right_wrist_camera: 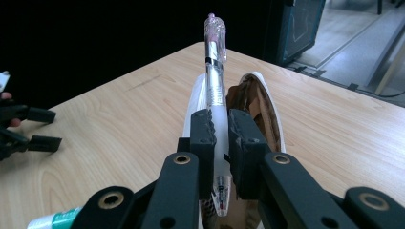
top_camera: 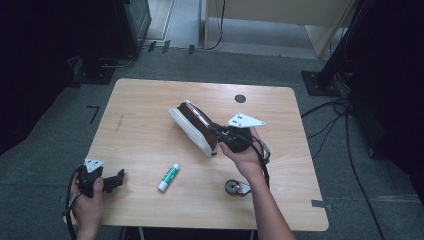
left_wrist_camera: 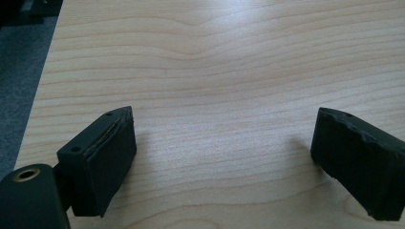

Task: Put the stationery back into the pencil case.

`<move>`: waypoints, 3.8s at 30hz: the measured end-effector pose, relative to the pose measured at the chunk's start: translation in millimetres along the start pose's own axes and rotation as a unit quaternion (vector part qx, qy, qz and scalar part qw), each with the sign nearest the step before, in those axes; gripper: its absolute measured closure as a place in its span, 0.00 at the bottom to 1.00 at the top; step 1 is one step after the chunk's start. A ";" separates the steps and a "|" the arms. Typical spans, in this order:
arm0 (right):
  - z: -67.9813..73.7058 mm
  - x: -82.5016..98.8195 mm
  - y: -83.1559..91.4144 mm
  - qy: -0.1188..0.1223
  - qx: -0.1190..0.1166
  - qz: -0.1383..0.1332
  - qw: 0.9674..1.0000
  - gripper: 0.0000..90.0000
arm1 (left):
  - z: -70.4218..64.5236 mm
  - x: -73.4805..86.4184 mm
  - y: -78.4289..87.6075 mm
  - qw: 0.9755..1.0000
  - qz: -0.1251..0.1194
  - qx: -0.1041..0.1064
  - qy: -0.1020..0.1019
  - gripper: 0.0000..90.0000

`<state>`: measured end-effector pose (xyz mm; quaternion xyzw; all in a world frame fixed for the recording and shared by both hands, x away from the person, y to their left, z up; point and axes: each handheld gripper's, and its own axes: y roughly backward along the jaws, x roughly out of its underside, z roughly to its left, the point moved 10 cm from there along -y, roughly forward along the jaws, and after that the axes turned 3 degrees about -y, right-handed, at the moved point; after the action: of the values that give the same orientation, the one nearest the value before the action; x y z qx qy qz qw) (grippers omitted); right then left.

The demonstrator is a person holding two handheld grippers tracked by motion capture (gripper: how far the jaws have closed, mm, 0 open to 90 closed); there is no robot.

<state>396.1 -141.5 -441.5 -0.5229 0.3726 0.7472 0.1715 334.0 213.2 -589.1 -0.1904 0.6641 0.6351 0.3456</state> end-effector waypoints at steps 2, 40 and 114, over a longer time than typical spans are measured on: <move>-0.7 0.0 -2.6 -0.004 0.003 0.001 1.000 0.90 | 0.0 0.0 0.0 1.000 0.000 0.000 0.000 0.09; -18.2 52.6 -65.2 -0.028 0.060 0.089 0.994 0.90 | -0.1 0.0 -0.1 1.000 0.000 0.000 0.001 0.09; -23.1 27.7 -35.4 -0.054 0.071 0.090 0.992 0.80 | 0.0 0.1 0.0 1.000 0.000 0.000 0.000 0.09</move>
<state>423.1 -138.8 -484.1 -0.4331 0.4601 0.7584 0.1599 333.9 213.2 -589.2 -0.1903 0.6643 0.6350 0.3454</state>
